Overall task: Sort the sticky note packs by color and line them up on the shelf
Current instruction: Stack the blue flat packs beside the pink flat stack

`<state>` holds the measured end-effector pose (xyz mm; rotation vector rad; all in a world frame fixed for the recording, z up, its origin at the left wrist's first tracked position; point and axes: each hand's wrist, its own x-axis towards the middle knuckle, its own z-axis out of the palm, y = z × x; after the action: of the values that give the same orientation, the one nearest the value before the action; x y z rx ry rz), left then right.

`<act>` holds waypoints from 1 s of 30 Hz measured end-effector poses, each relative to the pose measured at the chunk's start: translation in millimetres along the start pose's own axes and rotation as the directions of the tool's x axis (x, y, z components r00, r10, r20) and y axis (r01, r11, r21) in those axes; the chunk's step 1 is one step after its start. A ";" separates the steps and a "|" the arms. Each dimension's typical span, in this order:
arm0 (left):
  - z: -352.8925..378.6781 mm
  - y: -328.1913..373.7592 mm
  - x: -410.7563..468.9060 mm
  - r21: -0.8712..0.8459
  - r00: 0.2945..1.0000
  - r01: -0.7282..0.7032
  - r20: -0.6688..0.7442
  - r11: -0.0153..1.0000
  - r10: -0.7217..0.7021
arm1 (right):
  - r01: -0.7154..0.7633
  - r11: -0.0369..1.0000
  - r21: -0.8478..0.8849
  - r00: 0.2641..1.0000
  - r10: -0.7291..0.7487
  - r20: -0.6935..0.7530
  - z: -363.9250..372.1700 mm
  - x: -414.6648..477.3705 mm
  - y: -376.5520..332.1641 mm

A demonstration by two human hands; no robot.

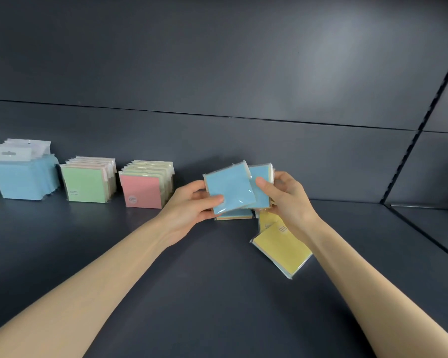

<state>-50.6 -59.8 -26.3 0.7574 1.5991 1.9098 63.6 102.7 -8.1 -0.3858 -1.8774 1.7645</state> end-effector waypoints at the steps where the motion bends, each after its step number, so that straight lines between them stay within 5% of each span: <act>1: 0.8 -0.8 0.0 0.011 1.000 0.002 0.005 1.000 -0.002 | -0.002 1.000 0.006 1.000 0.002 0.017 0.9 -1.0 -0.6; 8: 4.1 -2.4 -1.2 0.110 0.999 -0.048 0.019 0.993 0.046 | -0.038 0.999 -0.037 0.991 0.042 0.130 7.3 -4.2 -0.3; 14: -0.7 -0.3 -1.6 0.477 0.980 -0.171 -0.004 0.862 0.197 | -0.014 0.981 -0.192 0.979 0.052 0.198 9.1 -5.3 1.8; 30: -10.6 -9.0 2.5 0.663 0.988 -0.141 0.144 0.735 0.060 | 0.040 0.849 -0.526 0.966 0.103 0.238 8.0 -0.7 8.6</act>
<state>-59.5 -63.9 -36.5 1.2365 2.2373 1.2782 58.5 96.6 -16.7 -0.3972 -2.5624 1.3351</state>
